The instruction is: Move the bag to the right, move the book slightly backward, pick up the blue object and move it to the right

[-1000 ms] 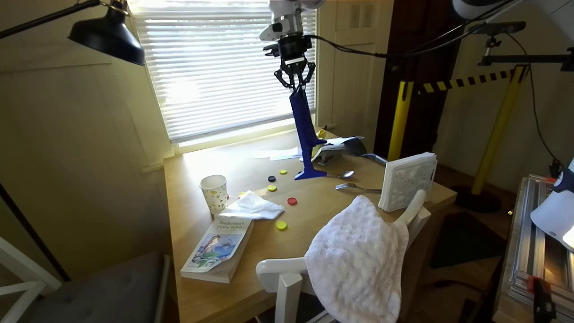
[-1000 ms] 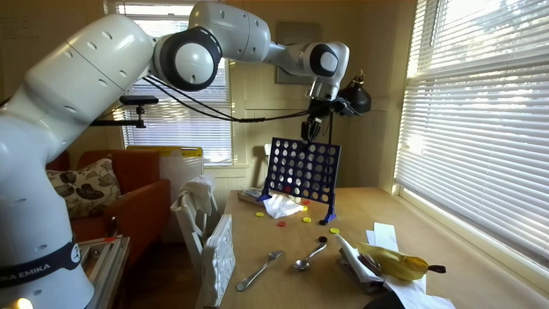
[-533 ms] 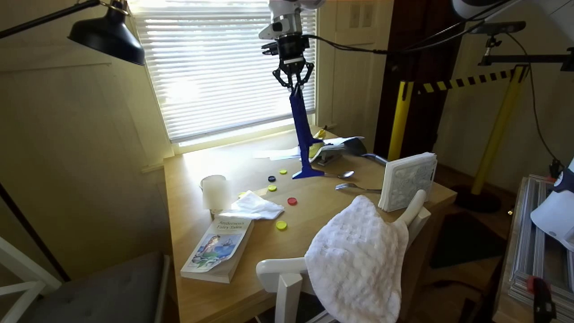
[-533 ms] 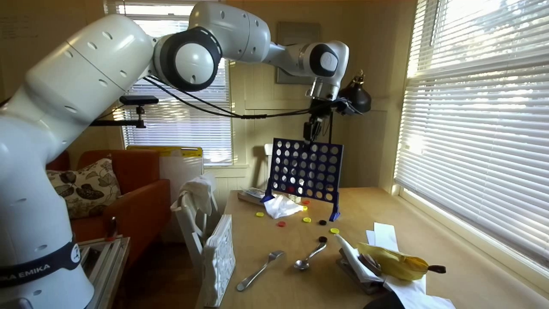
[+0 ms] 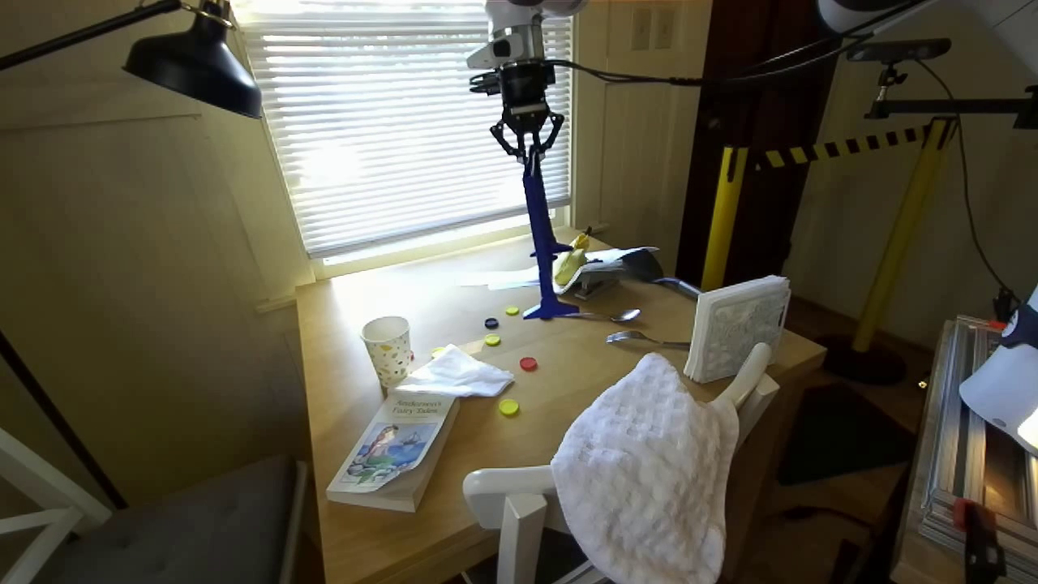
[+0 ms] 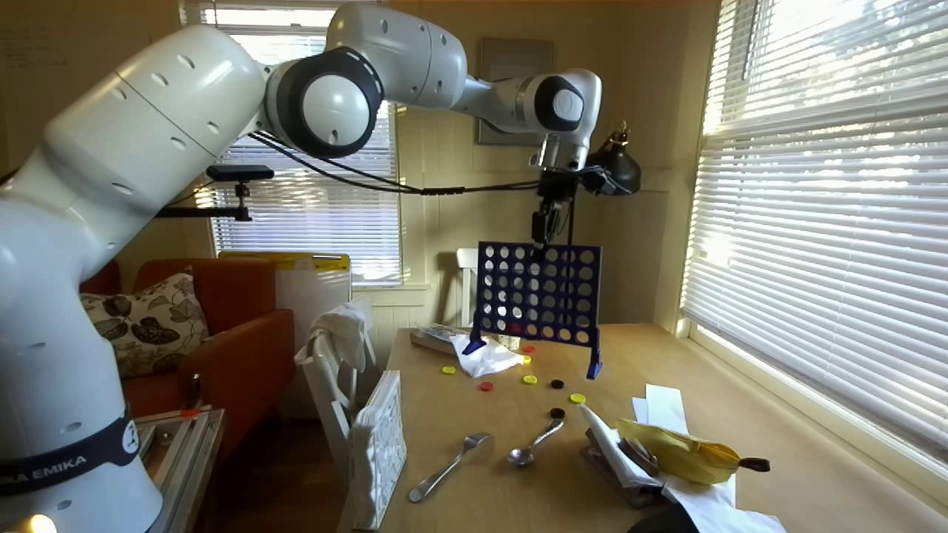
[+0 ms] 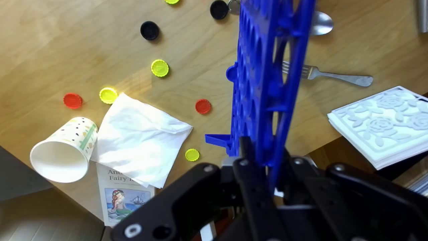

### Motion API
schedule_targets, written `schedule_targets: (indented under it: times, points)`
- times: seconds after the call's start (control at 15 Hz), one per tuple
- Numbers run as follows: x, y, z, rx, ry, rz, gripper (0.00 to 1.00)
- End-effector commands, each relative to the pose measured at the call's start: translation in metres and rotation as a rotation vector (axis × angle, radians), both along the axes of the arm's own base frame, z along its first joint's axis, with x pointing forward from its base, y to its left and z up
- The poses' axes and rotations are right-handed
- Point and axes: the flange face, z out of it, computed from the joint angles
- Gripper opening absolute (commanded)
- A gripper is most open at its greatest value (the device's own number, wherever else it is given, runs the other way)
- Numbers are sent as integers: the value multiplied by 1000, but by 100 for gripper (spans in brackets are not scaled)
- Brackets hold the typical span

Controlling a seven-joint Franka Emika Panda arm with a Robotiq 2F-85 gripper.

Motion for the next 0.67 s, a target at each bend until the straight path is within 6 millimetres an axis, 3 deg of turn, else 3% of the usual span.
schedule_targets:
  times: [0.0, 0.2, 0.6]
  points:
    - [5, -4, 8, -29, -50, 20, 4]
    - [6, -9, 8, -30, -63, 77, 4]
    - [14, -21, 6, 102, -121, 372, 4]
